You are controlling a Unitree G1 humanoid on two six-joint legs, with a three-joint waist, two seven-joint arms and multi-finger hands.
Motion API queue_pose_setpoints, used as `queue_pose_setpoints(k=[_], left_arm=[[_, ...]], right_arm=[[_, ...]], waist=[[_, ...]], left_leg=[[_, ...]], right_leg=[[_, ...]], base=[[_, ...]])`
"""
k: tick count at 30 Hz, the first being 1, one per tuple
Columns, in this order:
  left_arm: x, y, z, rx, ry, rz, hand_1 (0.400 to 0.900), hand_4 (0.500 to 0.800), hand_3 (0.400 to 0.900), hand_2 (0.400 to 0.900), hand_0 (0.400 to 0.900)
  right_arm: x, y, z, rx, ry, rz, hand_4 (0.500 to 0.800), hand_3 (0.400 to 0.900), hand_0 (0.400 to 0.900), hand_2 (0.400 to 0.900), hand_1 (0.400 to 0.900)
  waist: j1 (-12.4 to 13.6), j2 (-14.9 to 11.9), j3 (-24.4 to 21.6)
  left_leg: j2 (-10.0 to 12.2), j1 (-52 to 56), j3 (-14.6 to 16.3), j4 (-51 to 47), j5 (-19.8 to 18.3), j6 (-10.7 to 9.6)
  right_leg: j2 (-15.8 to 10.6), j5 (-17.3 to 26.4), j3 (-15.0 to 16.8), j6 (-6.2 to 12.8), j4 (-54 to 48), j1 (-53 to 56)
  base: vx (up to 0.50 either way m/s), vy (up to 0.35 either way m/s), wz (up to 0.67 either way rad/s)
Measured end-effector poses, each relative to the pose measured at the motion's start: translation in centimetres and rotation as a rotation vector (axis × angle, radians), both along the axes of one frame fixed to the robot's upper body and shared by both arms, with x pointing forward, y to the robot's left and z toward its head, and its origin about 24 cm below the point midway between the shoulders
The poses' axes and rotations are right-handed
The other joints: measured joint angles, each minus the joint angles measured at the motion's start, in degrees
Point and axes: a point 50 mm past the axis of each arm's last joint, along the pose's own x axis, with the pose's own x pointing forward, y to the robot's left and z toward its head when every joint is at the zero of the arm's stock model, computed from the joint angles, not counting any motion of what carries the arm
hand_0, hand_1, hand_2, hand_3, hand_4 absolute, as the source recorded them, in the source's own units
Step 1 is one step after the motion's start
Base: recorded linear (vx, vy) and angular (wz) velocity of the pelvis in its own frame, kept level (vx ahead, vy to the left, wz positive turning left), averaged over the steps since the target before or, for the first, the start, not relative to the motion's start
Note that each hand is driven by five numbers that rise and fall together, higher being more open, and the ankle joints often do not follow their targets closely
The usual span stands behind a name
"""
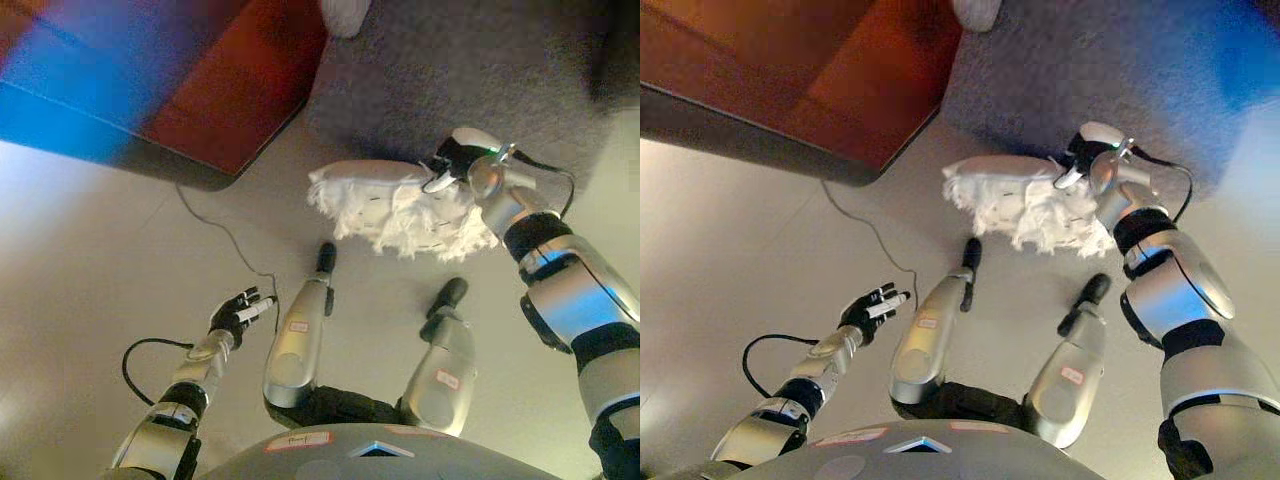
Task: Pick up the pillow and put it on the sofa.
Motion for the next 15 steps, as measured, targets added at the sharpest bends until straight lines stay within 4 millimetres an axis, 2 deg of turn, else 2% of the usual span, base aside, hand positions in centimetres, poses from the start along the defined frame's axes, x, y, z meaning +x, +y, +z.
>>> queue_pose_setpoints(k=[3,6,9,15], left_arm=[[-1.0,1.7,-0.3,0.032,0.041,0.075,0.900,0.800,0.900,0.900,0.900],[-2.9,3.3,-0.7,0.081,0.095,0.104,0.900,0.800,0.900,0.900,0.900],[-4.3,3.8,-1.1,0.103,0.131,0.115,0.900,0.800,0.900,0.900,0.900],[-8.3,4.9,-2.2,0.139,0.246,0.154,0.900,0.800,0.900,0.900,0.900]], right_arm=[[-1.1,1.4,-1.6,0.053,0.037,0.074,0.500,0.400,0.400,0.400,0.400],[-2.6,2.4,-2.9,0.083,0.062,0.158,0.500,0.400,0.400,0.400,0.400],[-3.8,2.3,-3.3,0.091,0.091,0.204,0.500,0.400,0.400,0.400,0.400],[-5.5,1.9,-2.2,0.132,0.103,0.299,0.500,0.400,0.400,0.400,0.400]], waist=[[-1.3,-3.2,-1.3],[-1.6,-5.8,-4.7],[-2.4,-6.3,-7.0],[-3.2,-6.4,-11.5]], left_leg=[[1.9,5.1,0.7,-1.6,-1.0,-0.6],[3.7,8.7,1.4,-3.7,-1.4,-1.2],[4.3,11.3,1.6,-5.5,-1.4,-1.5],[4.9,18.3,3.7,-11.0,-0.5,-2.4]], right_leg=[[1.8,-0.2,-0.5,0.05,-2.8,5.5],[3.7,0.2,-0.6,-0.42,-5.9,9.2],[4.7,0.7,-1.1,-0.89,-8.7,12.7],[5.8,1.7,-1.3,-0.24,-14.3,18.8]], base=[[0.17,-0.171,-0.14],[0.12,-0.131,-0.06],[0.11,-0.059,-0.07],[0.05,0.001,-0.06]])
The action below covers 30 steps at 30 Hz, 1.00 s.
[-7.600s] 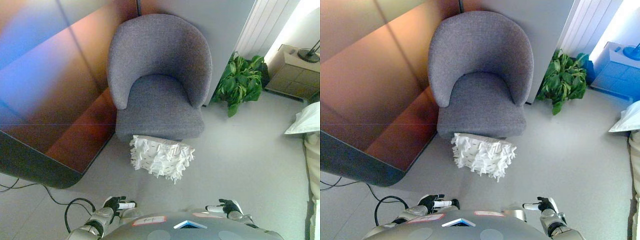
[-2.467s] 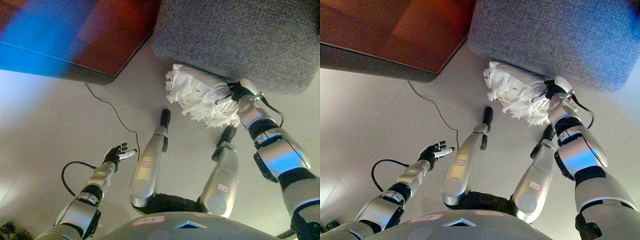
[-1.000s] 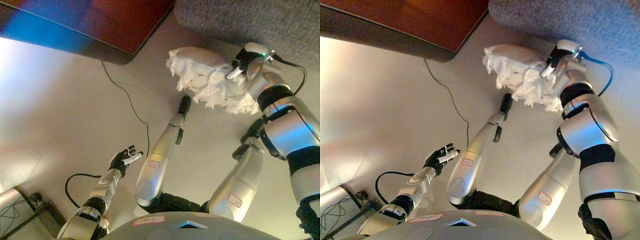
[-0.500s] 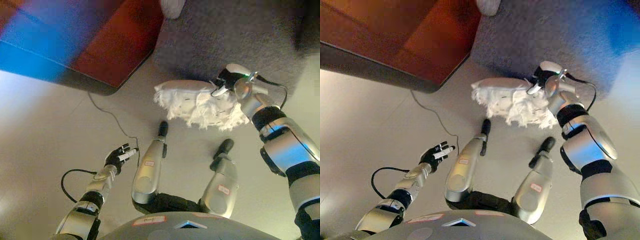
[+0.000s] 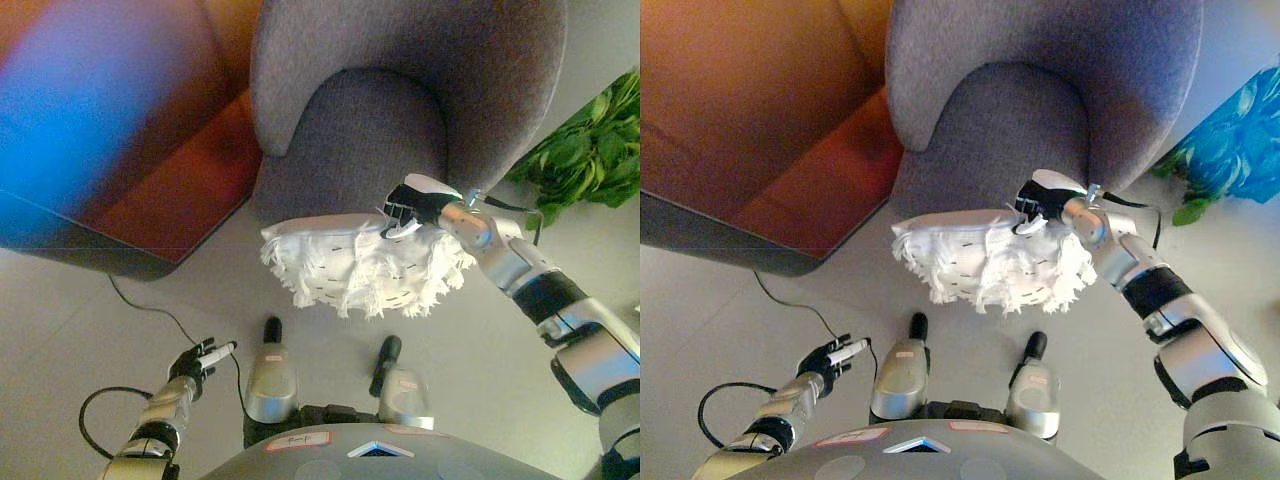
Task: Pick up the pillow and put it on the sofa.
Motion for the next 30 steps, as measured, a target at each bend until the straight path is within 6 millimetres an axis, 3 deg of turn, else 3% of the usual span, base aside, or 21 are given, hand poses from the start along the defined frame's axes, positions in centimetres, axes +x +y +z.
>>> queue_pose_setpoints(k=[5,12,19,24,30], left_arm=[[-1.7,0.0,-0.5,0.005,0.052,0.019,0.900,0.800,0.900,0.900,0.900],[-2.4,-0.4,-0.9,-0.011,0.073,0.048,0.900,0.800,0.900,0.900,0.900],[-3.2,-0.6,-1.2,-0.017,0.099,0.058,0.900,0.800,0.900,0.900,0.900],[-4.9,-0.4,-1.6,-0.016,0.154,0.080,0.900,0.800,0.900,0.900,0.900],[-6.3,-0.1,-1.7,-0.009,0.195,0.091,0.900,0.800,0.900,0.900,0.900]], right_arm=[[-0.1,-0.6,1.8,0.071,-0.012,0.010,0.500,0.400,0.400,0.400,0.400],[0.1,-2.3,4.1,0.134,-0.054,-0.028,0.500,0.400,0.400,0.400,0.400],[1.3,-4.5,6.2,0.158,-0.078,-0.105,0.500,0.400,0.400,0.400,0.400],[2.6,-7.0,7.3,0.175,-0.071,-0.226,0.500,0.400,0.400,0.400,0.400],[3.1,-10.3,6.7,0.188,-0.002,-0.397,0.500,0.400,0.400,0.400,0.400]], waist=[[-1.2,-0.6,-2.6],[-1.3,-2.1,-7.1],[-1.1,-2.7,-8.5],[0.4,-2.3,-9.5],[3.5,-1.6,-10.0]], left_leg=[[0.3,4.2,0.6,-4.2,0.7,-0.5],[0.7,8.0,1.0,-8.4,1.6,-1.1],[0.9,9.3,0.5,-9.3,1.7,-1.3],[1.0,9.4,-0.7,-9.9,1.8,-1.5],[0.8,7.9,-3.4,-9.7,2.2,-1.6]], right_leg=[[0.9,0.1,-0.5,0.08,-3.0,3.5],[2.2,0.1,-1.0,0.16,-6.0,6.9],[2.7,0.1,-2.1,0.19,-7.4,8.9],[2.9,0.1,-3.4,0.25,-8.5,10.1],[3.1,-0.2,-5.6,0.49,-8.5,10.6]], base=[[0.02,0.014,-0.01],[0.05,0.026,0.02],[0.12,-0.018,0.11],[0.20,-0.066,0.21],[0.15,-0.120,0.29]])
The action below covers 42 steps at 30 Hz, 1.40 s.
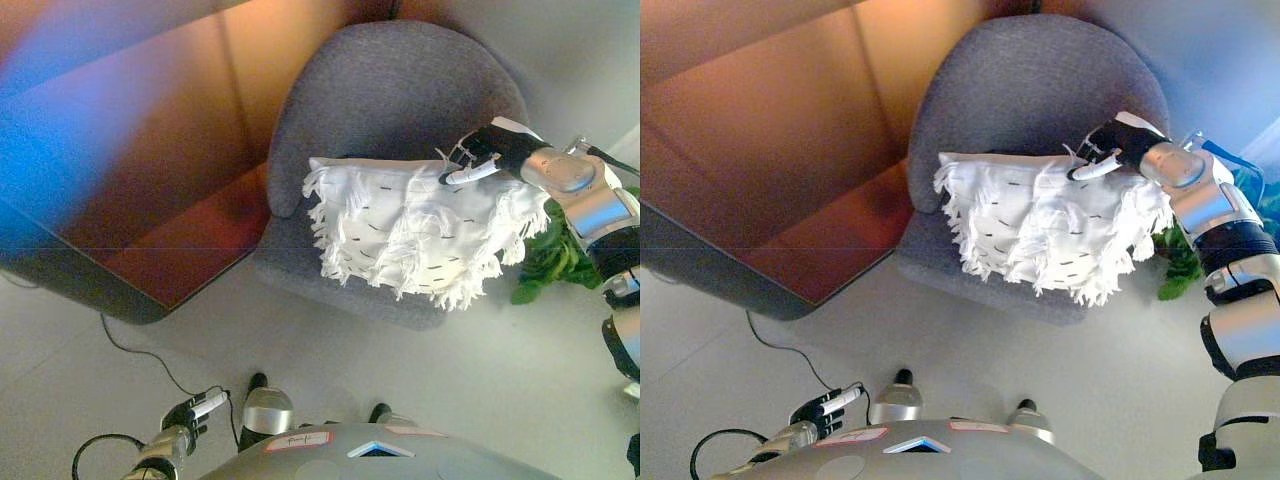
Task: Pick up the pillow and put it on the sofa.
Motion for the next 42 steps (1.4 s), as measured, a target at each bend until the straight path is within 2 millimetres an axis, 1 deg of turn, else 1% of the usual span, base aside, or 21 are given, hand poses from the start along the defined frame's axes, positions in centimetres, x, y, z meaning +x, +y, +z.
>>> queue_pose_setpoints(k=[1,2,4,6,9,10,11,12,13,15,18,21,22,25,28,33,37,39,42], left_arm=[[-0.1,0.2,0.0,0.005,0.002,-0.001,0.900,0.800,0.900,0.900,0.900],[-0.3,0.4,0.1,0.010,0.006,-0.006,0.900,0.800,0.900,0.900,0.900],[-0.1,0.8,0.3,0.021,0.008,-0.028,0.900,0.800,0.900,0.900,0.900],[0.1,1.1,0.4,0.021,0.006,-0.053,0.900,0.800,0.900,0.900,0.900],[0.7,1.0,0.5,0.016,-0.023,-0.073,0.900,0.800,0.900,0.900,0.900],[0.8,1.0,0.5,0.013,-0.030,-0.074,0.900,0.800,0.900,0.900,0.900],[0.8,1.0,0.5,0.013,-0.035,-0.076,0.900,0.800,0.900,0.900,0.900],[0.9,1.0,0.6,0.014,-0.045,-0.076,0.900,0.800,0.900,0.900,0.900],[1.0,1.0,0.6,0.014,-0.056,-0.078,0.900,0.800,0.900,0.900,0.900],[1.2,0.9,0.6,0.010,-0.068,-0.081,0.900,0.800,0.900,0.900,0.900],[2.1,0.8,0.8,0.000,-0.107,-0.076,0.900,0.800,0.900,0.900,0.900],[2.7,0.6,0.9,-0.015,-0.129,-0.083,0.900,0.800,0.900,0.900,0.900],[3.5,0.5,1.0,-0.026,-0.153,-0.095,0.900,0.800,0.900,0.900,0.900],[4.7,0.4,1.3,-0.036,-0.185,-0.109,0.900,0.800,0.900,0.900,0.900],[5.3,0.3,1.4,-0.041,-0.202,-0.117,0.900,0.800,0.900,0.900,0.900],[5.4,0.5,1.5,-0.036,-0.198,-0.118,0.900,0.800,0.900,0.900,0.900],[5.4,0.6,1.5,-0.033,-0.197,-0.119,0.900,0.800,0.900,0.900,0.900],[4.8,0.7,1.4,-0.028,-0.182,-0.118,0.900,0.800,0.900,0.900,0.900],[4.2,0.9,1.3,-0.024,-0.162,-0.120,0.900,0.800,0.900,0.900,0.900]], right_arm=[[-0.1,-0.7,-0.2,0.002,0.013,-0.034,0.500,0.400,0.400,0.400,0.400],[0.0,-1.1,-0.3,0.012,0.021,-0.066,0.500,0.400,0.400,0.400,0.400],[0.2,-1.9,0.1,0.043,0.019,-0.132,0.500,0.400,0.400,0.400,0.400],[0.7,-2.3,1.4,0.068,-0.021,-0.182,0.500,0.400,0.400,0.400,0.400],[1.1,-3.3,4.0,0.120,-0.108,-0.261,0.500,0.400,0.400,0.400,0.400],[1.2,-3.5,4.6,0.121,-0.130,-0.278,0.622,0.604,0.604,0.604,0.604],[1.2,-3.7,5.0,0.118,-0.148,-0.296,0.785,0.875,0.875,0.875,0.875],[1.1,-4.0,5.2,0.115,-0.172,-0.326,0.800,0.900,0.900,0.900,0.900],[1.2,-4.1,5.6,0.116,-0.191,-0.350,0.800,0.900,0.900,0.900,0.900],[1.3,-4.4,7.1,0.100,-0.223,-0.394,0.800,0.900,0.900,0.900,0.900],[1.0,-5.3,9.2,0.069,-0.264,-0.458,0.800,0.900,0.900,0.900,0.900],[0.7,-5.8,9.9,0.050,-0.269,-0.482,0.800,0.900,0.900,0.900,0.900],[0.6,-6.0,10.5,0.043,-0.278,-0.496,0.800,0.900,0.900,0.900,0.900],[0.3,-6.5,10.6,0.033,-0.268,-0.527,0.800,0.900,0.900,0.900,0.900],[0.2,-6.6,10.8,0.035,-0.270,-0.547,0.800,0.900,0.900,0.900,0.900],[-0.2,-7.1,11.2,0.046,-0.266,-0.590,0.800,0.900,0.900,0.900,0.900],[-1.2,-8.4,12.4,0.040,-0.294,-0.637,0.800,0.900,0.900,0.900,0.900],[-1.5,-8.9,12.8,0.037,-0.306,-0.651,0.800,0.900,0.900,0.900,0.900],[-2.2,-9.7,13.1,0.032,-0.312,-0.677,0.800,0.900,0.900,0.900,0.900]], waist=[[0.8,0.2,0.0],[1.0,0.3,-0.1],[1.9,1.0,-0.1],[2.5,1.8,-0.3],[3.8,3.8,0.9],[4.0,4.5,1.3],[4.4,5.1,1.7],[5.1,5.7,2.2],[5.3,6.3,2.7],[5.3,7.5,3.6],[5.3,8.4,4.4],[5.0,8.5,4.8],[4.9,8.7,5.6],[4.9,8.7,6.0],[4.8,8.6,6.1],[4.6,7.1,7.0],[4.7,5.9,7.6],[4.6,5.0,7.1],[4.1,4.0,6.3]], left_leg=[[0.0,-0.6,-0.7,0.0,0.2,0.0],[0.0,-1.3,-1.6,0.3,0.3,-0.1],[0.1,-4.4,-3.4,1.0,0.9,-0.3],[0.2,-8.0,-4.6,1.3,1.7,-0.4],[0.2,-12.1,-5.8,1.3,3.2,-0.3],[0.1,-12.8,-6.1,1.4,3.5,-0.3],[0.0,-13.1,-6.3,1.3,3.6,-0.3],[0.0,-13.1,-6.3,1.3,3.6,-0.3],[0.0,-13.2,-6.4,1.3,3.6,-0.3],[0.0,-13.8,-6.7,1.3,3.9,-0.3],[-0.1,-14.7,-6.7,1.0,4.3,-0.3],[-0.2,-14.7,-6.7,0.9,4.3,-0.3],[-0.3,-14.7,-6.6,0.9,4.3,-0.3],[-0.3,-14.7,-6.6,0.8,4.3,-0.3],[-0.2,-14.2,-6.4,0.5,4.3,-0.3],[0.0,-11.6,-5.8,-0.2,4.2,-0.3],[0.1,-9.4,-5.4,-0.6,4.2,-0.3],[0.3,-8.5,-5.0,-0.9,4.2,-0.3],[0.4,-6.9,-4.4,-1.4,4.2,-0.3]], right_leg=[[0.0,-0.2,-0.2,0.04,0.0,0.0],[0.1,-0.2,-0.7,0.03,0.0,-0.2],[0.4,-0.3,-1.8,-0.20,0.4,-2.0],[0.6,-0.1,-2.4,-0.54,0.8,-5.0],[0.6,0.3,-2.8,-1.00,2.1,-9.1],[0.5,0.3,-2.8,-1.01,2.4,-9.8],[0.5,0.3,-2.9,-1.01,2.5,-10.0],[0.5,0.3,-2.9,-1.01,2.6,-10.0],[0.5,0.3,-2.9,-1.01,2.6,-10.1],[0.5,0.3,-3.1,-1.02,2.9,-10.7],[0.3,0.3,-3.1,-1.01,3.3,-11.8],[0.2,0.3,-3.1,-1.00,3.3,-11.9],[0.1,0.3,-3.0,-0.99,3.4,-12.0],[0.1,0.3,-3.0,-0.99,3.4,-12.0],[0.1,0.3,-2.8,-0.99,3.3,-11.7],[0.3,0.3,-2.5,-0.99,2.8,-9.6],[0.4,0.3,-2.1,-1.00,2.4,-7.6],[0.5,0.3,-1.5,-1.01,2.3,-7.2],[0.6,0.3,-1.3,-1.01,1.9,-5.8]], base=[[-0.01,-0.156,0.30],[-0.08,-0.158,0.27],[-0.16,-0.155,0.20],[-0.22,-0.133,0.15],[-0.09,-0.058,0.08],[-0.03,-0.005,0.03],[-0.04,0.009,0.02],[-0.05,0.016,0.02],[-0.07,0.008,0.03],[-0.05,-0.001,0.04],[0.00,0.000,0.00],[-0.01,-0.002,-0.06],[0.00,-0.008,-0.06],[0.01,-0.011,-0.06],[0.03,-0.012,-0.08],[0.08,-0.007,-0.09],[0.11,-0.013,-0.09],[0.08,-0.012,-0.10],[0.05,-0.009,-0.09]])
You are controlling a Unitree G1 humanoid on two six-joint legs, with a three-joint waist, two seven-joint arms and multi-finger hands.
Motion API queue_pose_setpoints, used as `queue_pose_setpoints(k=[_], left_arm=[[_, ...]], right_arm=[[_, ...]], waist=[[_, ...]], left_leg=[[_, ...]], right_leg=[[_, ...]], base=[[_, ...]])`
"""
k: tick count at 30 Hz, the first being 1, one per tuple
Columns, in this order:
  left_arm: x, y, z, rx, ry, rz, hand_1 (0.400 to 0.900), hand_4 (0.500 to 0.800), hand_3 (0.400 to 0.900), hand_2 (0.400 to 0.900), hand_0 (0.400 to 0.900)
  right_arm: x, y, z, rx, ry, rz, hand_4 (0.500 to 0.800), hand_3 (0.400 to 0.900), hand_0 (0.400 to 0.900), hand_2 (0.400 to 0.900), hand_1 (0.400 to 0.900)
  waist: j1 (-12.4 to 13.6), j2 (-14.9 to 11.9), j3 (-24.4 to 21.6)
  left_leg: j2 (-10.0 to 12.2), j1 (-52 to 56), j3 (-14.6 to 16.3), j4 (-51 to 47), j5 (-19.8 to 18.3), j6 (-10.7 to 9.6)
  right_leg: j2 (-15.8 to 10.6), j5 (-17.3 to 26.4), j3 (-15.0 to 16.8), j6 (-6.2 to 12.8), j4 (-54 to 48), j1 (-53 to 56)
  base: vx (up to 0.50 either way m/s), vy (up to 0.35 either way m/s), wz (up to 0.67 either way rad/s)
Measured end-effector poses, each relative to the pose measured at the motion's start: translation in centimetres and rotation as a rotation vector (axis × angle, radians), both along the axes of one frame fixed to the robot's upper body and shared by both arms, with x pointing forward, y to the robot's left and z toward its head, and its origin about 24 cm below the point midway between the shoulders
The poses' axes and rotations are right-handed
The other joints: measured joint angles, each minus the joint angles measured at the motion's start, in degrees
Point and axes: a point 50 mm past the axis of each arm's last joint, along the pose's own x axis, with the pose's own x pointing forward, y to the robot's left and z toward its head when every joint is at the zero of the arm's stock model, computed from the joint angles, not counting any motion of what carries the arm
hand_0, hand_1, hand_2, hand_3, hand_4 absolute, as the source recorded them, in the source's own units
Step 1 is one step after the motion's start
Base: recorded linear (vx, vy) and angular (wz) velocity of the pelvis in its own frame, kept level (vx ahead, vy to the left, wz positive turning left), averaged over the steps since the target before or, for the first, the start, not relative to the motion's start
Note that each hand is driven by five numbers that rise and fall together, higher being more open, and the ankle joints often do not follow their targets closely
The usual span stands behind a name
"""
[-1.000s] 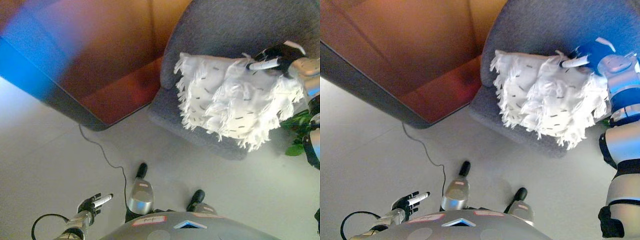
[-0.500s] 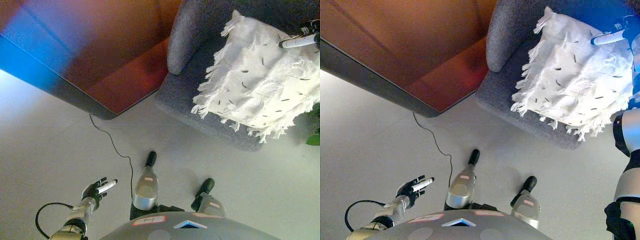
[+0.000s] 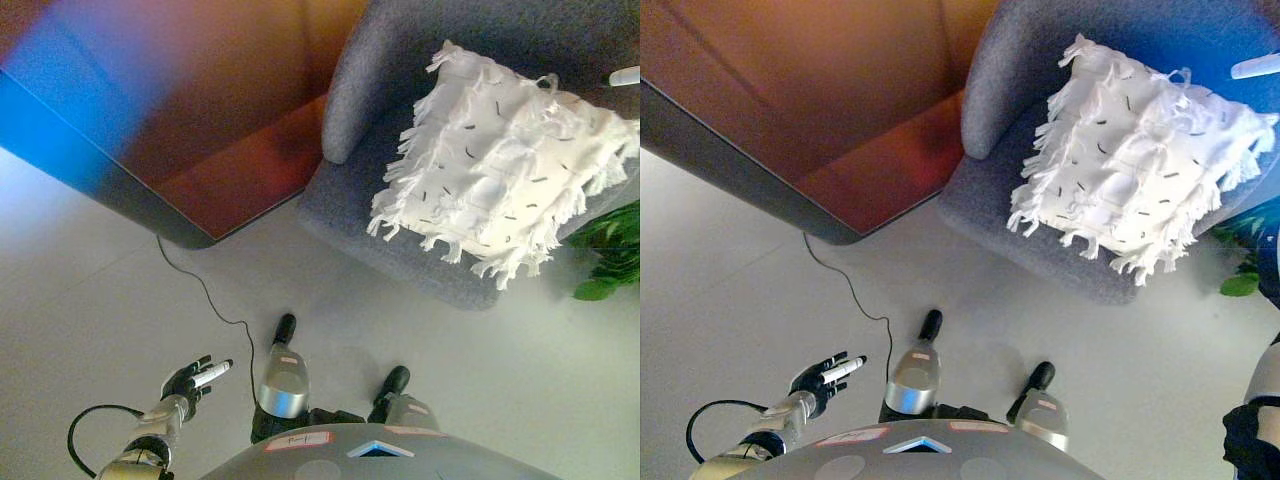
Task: Pick up the pillow and put it on the sofa.
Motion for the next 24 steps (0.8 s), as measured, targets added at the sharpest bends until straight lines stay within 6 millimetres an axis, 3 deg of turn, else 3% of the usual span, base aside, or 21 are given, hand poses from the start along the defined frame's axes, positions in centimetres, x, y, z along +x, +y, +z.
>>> queue_pose_setpoints(k=[14,20,24], left_arm=[[-3.2,0.4,-0.4,0.022,0.096,-0.017,0.900,0.800,0.900,0.900,0.900],[-5.0,0.5,-0.7,0.028,0.159,-0.024,0.900,0.800,0.900,0.900,0.900],[-4.9,0.4,-0.7,0.022,0.163,-0.016,0.900,0.800,0.900,0.900,0.900]], right_arm=[[0.1,0.0,-0.7,0.016,-0.012,0.025,0.800,0.900,0.900,0.900,0.900],[1.3,2.5,-6.1,0.113,-0.075,0.216,0.800,0.900,0.900,0.900,0.900],[0.1,4.8,-12.3,0.195,-0.097,0.309,0.800,0.900,0.900,0.900,0.900]], waist=[[-1.0,-2.4,-7.8],[-3.1,-3.8,-9.5],[-4.9,-3.8,-9.8]], left_leg=[[0.2,3.5,2.5,-1.3,-0.1,0.1],[0.1,4.1,4.2,-1.3,-0.5,0.5],[0.1,5.2,5.8,-1.3,-0.8,0.7]], right_leg=[[0.1,0.7,1.9,0.04,-1.9,2.2],[0.0,0.9,3.9,-0.17,-1.9,1.5],[-0.1,1.3,5.7,-0.03,-1.8,1.4]], base=[[-0.01,0.033,-0.08],[-0.07,0.083,-0.22],[-0.09,0.072,-0.19]])
